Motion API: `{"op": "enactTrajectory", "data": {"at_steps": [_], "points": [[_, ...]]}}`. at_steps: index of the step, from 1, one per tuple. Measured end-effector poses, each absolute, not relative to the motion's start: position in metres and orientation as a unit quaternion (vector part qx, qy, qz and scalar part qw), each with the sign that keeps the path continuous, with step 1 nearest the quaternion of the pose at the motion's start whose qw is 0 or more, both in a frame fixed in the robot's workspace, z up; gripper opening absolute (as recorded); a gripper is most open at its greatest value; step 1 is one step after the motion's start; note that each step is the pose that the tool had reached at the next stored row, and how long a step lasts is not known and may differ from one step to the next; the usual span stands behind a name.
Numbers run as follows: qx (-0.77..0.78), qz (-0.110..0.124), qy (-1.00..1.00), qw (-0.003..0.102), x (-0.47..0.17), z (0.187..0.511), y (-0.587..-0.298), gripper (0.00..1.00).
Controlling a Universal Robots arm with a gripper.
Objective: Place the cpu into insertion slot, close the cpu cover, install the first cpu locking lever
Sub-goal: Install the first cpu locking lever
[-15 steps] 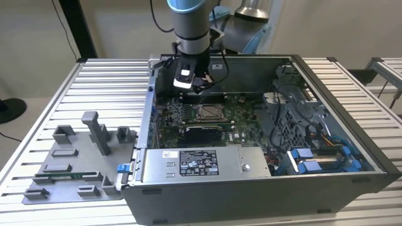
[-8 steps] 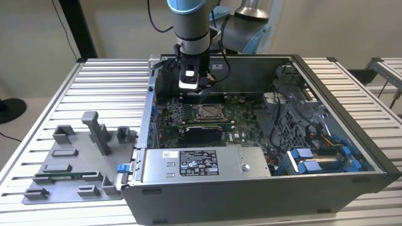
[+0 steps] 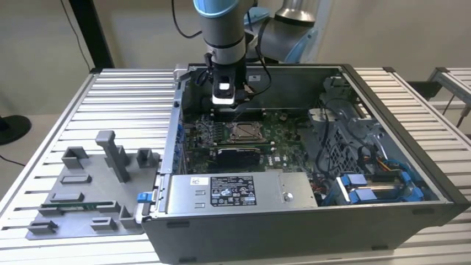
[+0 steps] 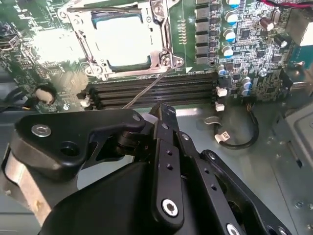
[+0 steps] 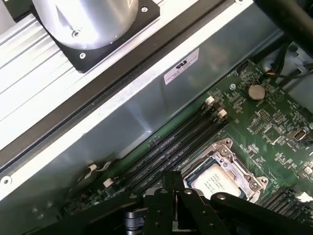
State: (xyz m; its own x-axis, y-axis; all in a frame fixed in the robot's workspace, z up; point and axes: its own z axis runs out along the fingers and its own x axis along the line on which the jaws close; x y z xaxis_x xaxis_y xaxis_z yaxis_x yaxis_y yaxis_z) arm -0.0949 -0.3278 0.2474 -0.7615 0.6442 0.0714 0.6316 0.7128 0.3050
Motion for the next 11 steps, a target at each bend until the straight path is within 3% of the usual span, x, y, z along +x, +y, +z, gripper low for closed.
{"op": "enactTrajectory", "data": {"at_steps": [11], "points": [[0.265, 0.154, 0.952, 0.008, -0.0949, 0.2473, -0.3279, 0.00]]}}
